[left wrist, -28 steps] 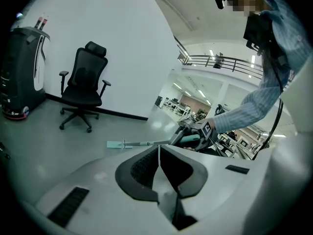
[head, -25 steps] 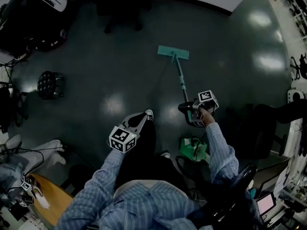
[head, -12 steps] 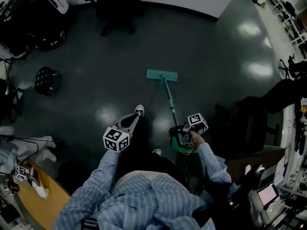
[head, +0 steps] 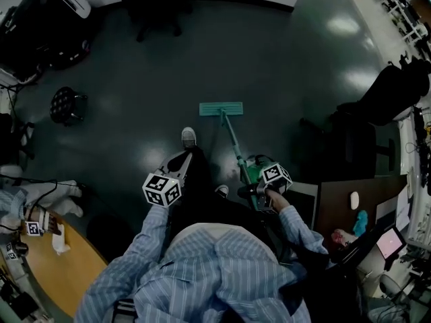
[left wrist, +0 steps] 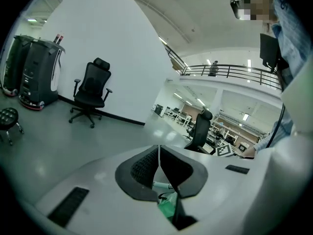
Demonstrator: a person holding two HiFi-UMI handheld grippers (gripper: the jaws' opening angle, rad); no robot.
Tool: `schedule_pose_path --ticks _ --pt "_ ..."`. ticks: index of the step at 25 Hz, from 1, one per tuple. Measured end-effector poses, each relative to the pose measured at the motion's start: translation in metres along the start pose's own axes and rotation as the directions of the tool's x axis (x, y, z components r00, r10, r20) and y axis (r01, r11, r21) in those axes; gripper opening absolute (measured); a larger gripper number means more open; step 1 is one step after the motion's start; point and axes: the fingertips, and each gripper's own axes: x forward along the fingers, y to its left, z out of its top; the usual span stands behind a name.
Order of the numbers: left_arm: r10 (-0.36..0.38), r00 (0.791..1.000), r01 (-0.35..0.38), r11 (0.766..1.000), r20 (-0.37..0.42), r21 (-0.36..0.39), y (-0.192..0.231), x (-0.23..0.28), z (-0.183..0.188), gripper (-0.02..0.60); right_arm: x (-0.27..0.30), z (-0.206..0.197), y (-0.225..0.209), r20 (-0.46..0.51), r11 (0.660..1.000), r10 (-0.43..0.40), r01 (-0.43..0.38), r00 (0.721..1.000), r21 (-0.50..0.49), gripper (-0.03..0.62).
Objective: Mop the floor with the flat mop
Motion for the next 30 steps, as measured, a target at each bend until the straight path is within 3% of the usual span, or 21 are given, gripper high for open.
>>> schedule_pose_path --ticks 10,19,30 --pt "-0.03 0.999 0.03 0.999 0.03 0.024 -0.036 -0.054 -0.011 0.009 -0.019 -0.077 -0.039 -0.052 0.999 -0.035 0.035 0.998 -0.016 0.025" --pt "-0.034 0.997 0.029 0.997 0.068 0.072 -0.032 -0.047 0.009 0.009 -0.048 -0.088 -0.059 -0.103 0.996 -0.081 0.078 0.991 -0.031 0.025" --pt "-0.043 0.998 0.04 0.995 0.035 0.092 -0.039 -0.021 0.016 0.009 -0.051 -0.093 -0.064 -0.139 0.997 -0.067 0.063 0.988 -0.034 0.025"
